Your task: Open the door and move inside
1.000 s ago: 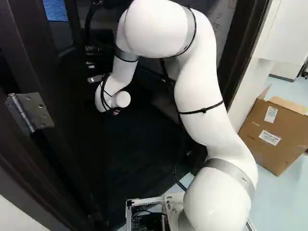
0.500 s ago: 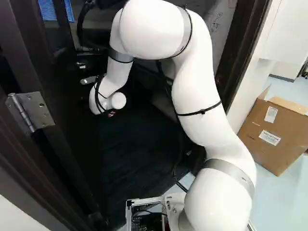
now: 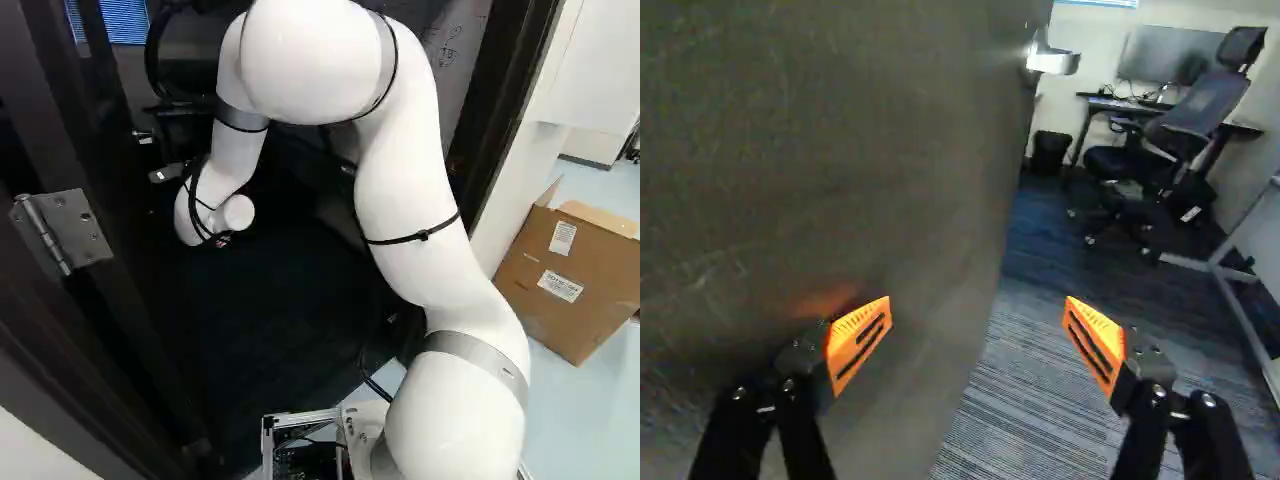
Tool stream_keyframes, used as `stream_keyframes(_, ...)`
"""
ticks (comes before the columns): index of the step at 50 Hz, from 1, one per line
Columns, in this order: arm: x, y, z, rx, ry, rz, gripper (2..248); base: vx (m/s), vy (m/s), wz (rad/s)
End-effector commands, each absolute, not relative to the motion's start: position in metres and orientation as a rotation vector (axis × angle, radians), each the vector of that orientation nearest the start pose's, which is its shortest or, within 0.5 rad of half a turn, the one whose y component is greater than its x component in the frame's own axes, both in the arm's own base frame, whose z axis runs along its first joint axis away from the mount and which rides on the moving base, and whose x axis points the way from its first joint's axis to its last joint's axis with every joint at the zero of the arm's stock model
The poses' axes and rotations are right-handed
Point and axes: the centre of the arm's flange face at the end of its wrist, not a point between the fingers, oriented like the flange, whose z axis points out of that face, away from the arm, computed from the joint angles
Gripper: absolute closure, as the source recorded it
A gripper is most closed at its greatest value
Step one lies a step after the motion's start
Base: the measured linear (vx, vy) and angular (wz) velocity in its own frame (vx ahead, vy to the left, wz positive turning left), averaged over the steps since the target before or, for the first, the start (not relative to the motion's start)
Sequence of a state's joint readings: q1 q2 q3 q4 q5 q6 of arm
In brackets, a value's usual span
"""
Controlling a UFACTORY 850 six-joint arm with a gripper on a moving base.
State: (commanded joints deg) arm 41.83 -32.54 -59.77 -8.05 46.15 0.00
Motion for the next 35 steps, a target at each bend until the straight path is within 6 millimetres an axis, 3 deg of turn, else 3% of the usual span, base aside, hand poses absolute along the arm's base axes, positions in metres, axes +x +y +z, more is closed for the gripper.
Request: stream_keyframes(35, 0.4518, 0.4223, 0.3573, -1.986, -0.988, -1.516, 3, 0.000, 0.000, 0.000)
